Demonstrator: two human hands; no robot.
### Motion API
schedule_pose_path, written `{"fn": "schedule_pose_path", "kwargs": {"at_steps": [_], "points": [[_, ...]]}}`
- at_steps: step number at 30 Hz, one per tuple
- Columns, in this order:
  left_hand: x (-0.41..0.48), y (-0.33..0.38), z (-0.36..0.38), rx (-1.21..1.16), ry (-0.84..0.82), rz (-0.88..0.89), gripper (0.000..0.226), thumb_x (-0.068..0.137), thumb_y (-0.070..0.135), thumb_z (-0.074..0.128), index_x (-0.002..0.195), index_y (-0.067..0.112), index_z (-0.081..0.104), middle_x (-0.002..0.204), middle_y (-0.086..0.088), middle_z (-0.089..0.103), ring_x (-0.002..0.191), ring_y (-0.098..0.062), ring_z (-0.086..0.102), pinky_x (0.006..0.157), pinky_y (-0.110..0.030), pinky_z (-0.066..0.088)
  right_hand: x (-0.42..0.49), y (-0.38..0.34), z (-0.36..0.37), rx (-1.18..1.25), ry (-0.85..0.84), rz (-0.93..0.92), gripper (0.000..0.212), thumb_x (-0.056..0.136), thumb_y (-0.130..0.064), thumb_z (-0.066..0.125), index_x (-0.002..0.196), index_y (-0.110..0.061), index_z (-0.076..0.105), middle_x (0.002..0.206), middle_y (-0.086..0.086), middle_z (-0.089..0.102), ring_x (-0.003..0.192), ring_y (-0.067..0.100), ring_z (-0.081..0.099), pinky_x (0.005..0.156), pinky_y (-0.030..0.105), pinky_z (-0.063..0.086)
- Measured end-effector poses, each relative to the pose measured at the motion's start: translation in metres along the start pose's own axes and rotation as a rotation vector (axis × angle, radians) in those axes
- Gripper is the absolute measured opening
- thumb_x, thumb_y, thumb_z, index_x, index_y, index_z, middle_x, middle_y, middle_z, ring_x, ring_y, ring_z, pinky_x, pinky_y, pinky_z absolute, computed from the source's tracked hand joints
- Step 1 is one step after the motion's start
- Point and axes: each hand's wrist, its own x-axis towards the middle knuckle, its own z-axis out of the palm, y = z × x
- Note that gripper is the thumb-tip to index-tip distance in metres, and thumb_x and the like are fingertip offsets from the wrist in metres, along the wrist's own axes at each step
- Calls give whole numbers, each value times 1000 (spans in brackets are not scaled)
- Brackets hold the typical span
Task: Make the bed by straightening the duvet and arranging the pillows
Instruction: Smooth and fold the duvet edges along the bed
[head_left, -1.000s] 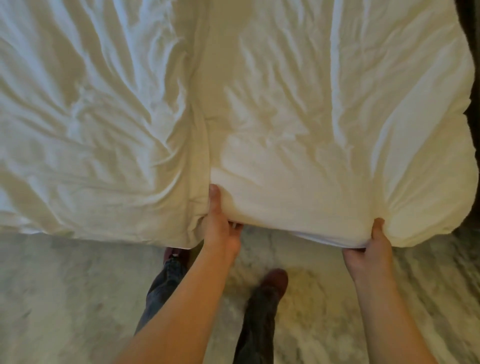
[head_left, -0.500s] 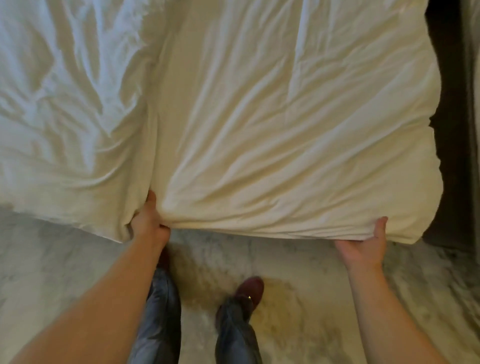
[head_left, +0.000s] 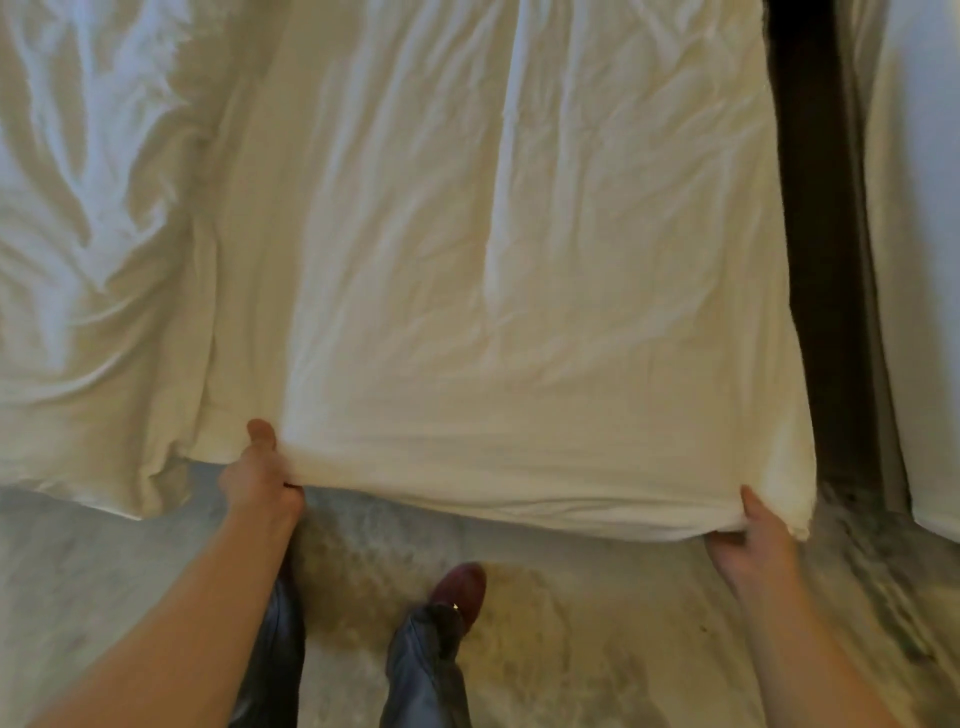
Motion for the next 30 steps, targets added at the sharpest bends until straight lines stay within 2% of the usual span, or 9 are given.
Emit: {"fn": "schedule_pose_path", "kwargs": {"at_steps": [6, 8, 12, 15, 19, 21, 24, 28, 30], "points": [[15, 3, -6, 19, -29, 16, 27, 94, 34, 76, 112, 16, 67, 109, 0, 77, 84, -13, 77, 94, -52, 59, -1, 0, 14, 138, -22, 2, 62, 86, -54, 67, 143, -30, 61, 140, 8, 68, 132, 38, 60, 116, 55, 41], [7, 5, -8, 41, -4, -12, 24, 93, 38, 75, 105, 20, 67, 112, 0, 76, 85, -15, 76, 87, -47, 61, 11, -9, 3, 166, 34, 30, 82, 74, -73, 68, 145, -33, 60, 144, 8, 65, 133, 42, 57, 115, 60, 40], [-36, 2, -8, 568, 159, -32, 86, 85, 64, 69, 143, 5, 49, 144, -15, 54, 129, -36, 55, 106, -49, 46, 16, -30, 3, 229, 117, 116, 111, 59, -45, 88, 157, -28, 41, 141, 16, 60, 126, 46, 57, 99, 68, 48], [-106, -4, 12, 735, 99, 394, 76, 93, 44, 70, 150, 11, 32, 156, -16, 28, 138, -34, 40, 107, -44, 37, 11, -45, 14, 235, 137, 114, 78, 88, -35, 72, 157, -25, 38, 134, 17, 61, 119, 45, 58, 102, 64, 46], [-102, -21, 54, 1382, -550, 1041, 61, 105, 51, 39, 162, 37, 20, 174, 1, 0, 160, -19, -1, 128, -45, 0, -10, -71, 40, 129, 60, -216, 75, 92, -26, 75, 158, -30, 39, 141, 4, 63, 125, 33, 63, 88, 55, 61], [-69, -36, 64, 1645, -699, 899, 64, 103, 61, 17, 164, 41, 8, 174, 6, -11, 159, -18, -13, 129, -48, -4, -40, -84, 76, -23, 17, -502, 59, 98, -16, 68, 152, -24, 47, 136, -2, 68, 119, 20, 70, 100, 49, 58], [-66, -37, 76, 1704, -760, 775, 63, 104, 62, 19, 163, 43, 11, 174, 6, -8, 160, -18, -9, 128, -48, -2, -113, -73, 141, -241, -236, -766, 43, 96, -12, 70, 135, -24, 57, 130, -12, 71, 119, 10, 69, 104, 39, 56], [-76, 36, 94, 816, -930, -100, 73, 102, 72, 23, 142, 25, 60, 150, -8, 56, 133, -26, 57, 113, -47, 39, -188, 9, 183, -971, -811, -944, 57, 97, -8, 69, 143, -39, 54, 117, -34, 70, 106, -3, 69, 85, 15, 52], [-67, 77, 94, 587, -874, -207, 59, 104, 63, 37, 140, 23, 61, 144, -10, 63, 113, -29, 72, 102, -49, 54, -195, 60, 188, -1423, -1074, -966, 87, 96, -8, 60, 151, -65, 24, 135, -19, 67, 118, 12, 67, 92, 20, 52]]}}
